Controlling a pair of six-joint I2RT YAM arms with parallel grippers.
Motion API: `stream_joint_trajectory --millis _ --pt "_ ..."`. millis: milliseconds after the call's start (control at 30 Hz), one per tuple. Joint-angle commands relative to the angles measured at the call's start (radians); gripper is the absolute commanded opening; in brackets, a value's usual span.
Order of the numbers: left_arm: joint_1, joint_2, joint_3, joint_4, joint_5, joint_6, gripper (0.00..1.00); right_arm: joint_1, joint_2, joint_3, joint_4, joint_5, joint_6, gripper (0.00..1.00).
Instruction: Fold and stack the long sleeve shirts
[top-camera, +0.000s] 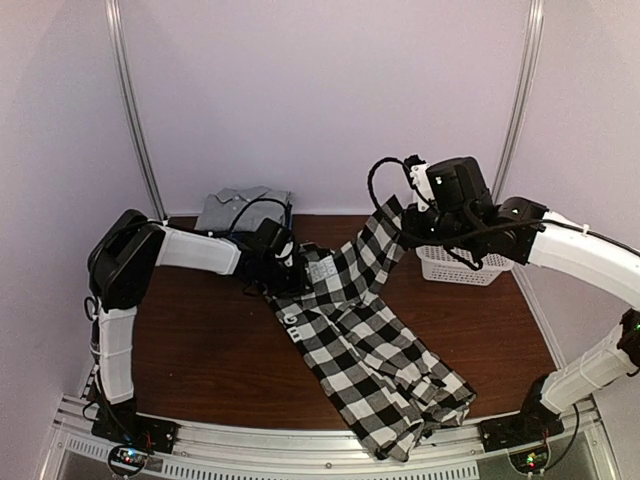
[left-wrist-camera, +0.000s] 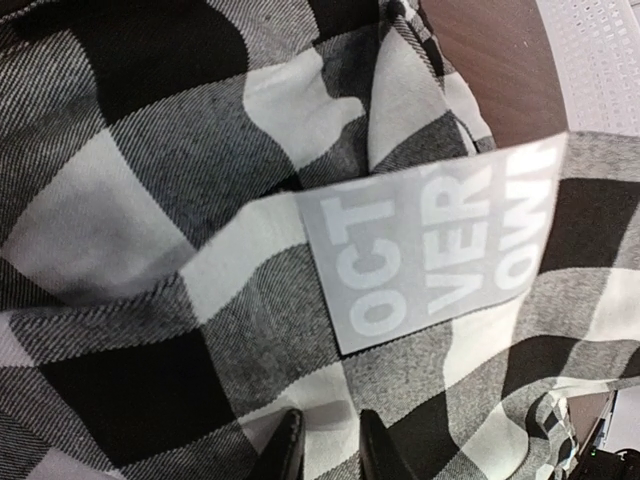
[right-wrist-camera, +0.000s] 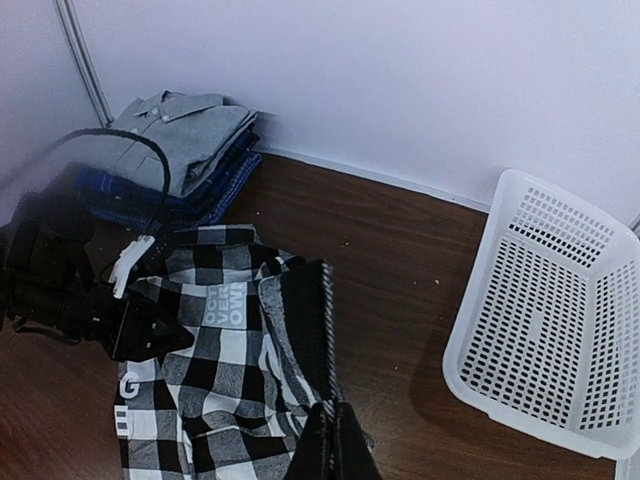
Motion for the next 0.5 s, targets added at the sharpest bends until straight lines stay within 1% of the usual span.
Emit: stream_joint_trajectory --millis 0,267,367,467 --pt "-0.003 0.01 0.043 0.02 0.012 0.013 0.21 0.068 0.012 -0.026 0.021 -0.018 0.018 0.0" --pt "-0.003 -0.022 0.022 0.009 0.006 0.021 0.21 0.279 0.089 -0.027 0.031 -0.006 0.015 0.0" --pt "-0.001 -0.061 -0.008 0.006 -0.013 0.018 0.21 0.33 0.111 -0.045 0.025 -0.017 0.027 0.0" --pt "0.005 -0.111 -0.062 0.014 -0.028 0.018 0.21 0.367 0.12 -0.102 0.031 -0.047 0.051 0.0"
